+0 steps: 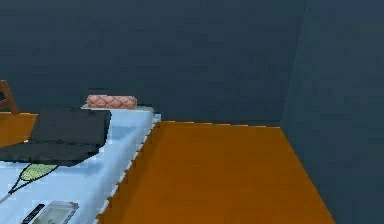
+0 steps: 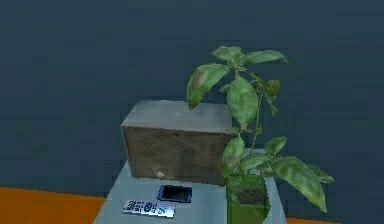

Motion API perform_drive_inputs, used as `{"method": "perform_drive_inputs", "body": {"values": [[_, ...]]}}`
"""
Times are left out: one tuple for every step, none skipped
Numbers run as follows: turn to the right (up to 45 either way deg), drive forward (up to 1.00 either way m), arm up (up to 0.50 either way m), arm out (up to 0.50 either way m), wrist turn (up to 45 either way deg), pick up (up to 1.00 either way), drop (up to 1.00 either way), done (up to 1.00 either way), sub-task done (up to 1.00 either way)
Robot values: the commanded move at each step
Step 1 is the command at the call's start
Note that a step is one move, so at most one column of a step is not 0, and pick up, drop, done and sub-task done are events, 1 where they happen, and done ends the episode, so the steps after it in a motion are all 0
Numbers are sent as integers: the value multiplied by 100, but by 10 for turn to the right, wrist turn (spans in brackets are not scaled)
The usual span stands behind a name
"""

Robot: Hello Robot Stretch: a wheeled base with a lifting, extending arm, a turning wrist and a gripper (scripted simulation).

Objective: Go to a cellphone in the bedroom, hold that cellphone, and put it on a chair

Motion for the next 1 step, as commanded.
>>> {"method": "perform_drive_inputs", "body": {"values": [[0, 0, 50, 0, 0, 0, 0, 0, 0]]}}
